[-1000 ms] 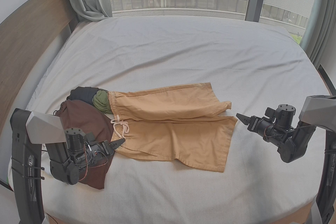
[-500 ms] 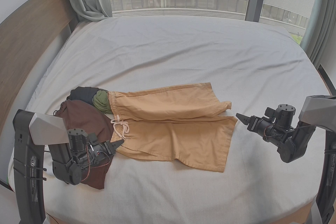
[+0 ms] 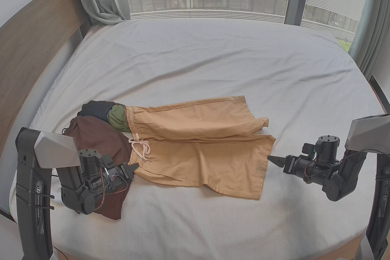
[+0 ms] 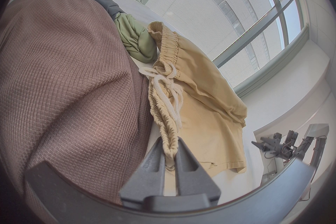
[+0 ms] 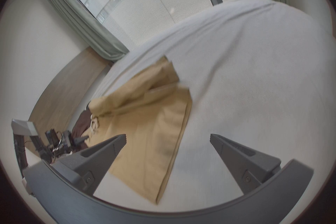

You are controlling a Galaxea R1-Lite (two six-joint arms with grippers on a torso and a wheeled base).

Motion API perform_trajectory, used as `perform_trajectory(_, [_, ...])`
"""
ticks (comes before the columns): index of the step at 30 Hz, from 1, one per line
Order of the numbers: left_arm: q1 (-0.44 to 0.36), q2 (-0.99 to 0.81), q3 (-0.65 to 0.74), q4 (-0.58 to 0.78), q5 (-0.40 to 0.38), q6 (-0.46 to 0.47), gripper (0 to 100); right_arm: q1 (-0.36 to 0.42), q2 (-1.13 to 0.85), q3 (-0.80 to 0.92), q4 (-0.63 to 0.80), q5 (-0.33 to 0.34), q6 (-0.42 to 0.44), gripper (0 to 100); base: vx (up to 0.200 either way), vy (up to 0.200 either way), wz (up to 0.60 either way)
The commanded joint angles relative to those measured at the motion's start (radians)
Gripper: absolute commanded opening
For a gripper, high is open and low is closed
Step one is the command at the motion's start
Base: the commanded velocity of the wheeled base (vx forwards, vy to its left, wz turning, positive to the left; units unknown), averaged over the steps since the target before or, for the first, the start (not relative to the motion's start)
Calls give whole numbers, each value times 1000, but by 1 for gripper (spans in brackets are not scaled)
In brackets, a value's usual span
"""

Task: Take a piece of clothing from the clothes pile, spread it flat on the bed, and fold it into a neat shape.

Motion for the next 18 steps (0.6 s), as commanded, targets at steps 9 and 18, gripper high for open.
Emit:
perform_trajectory(9, [-1, 3, 2, -14, 0, 0, 0, 82, 9, 89, 46, 70, 2, 100, 0, 0, 0])
perform_trajectory(18, [-1, 3, 3, -14, 0, 0, 0, 117, 85, 78, 33, 78, 27, 100, 0, 0, 0])
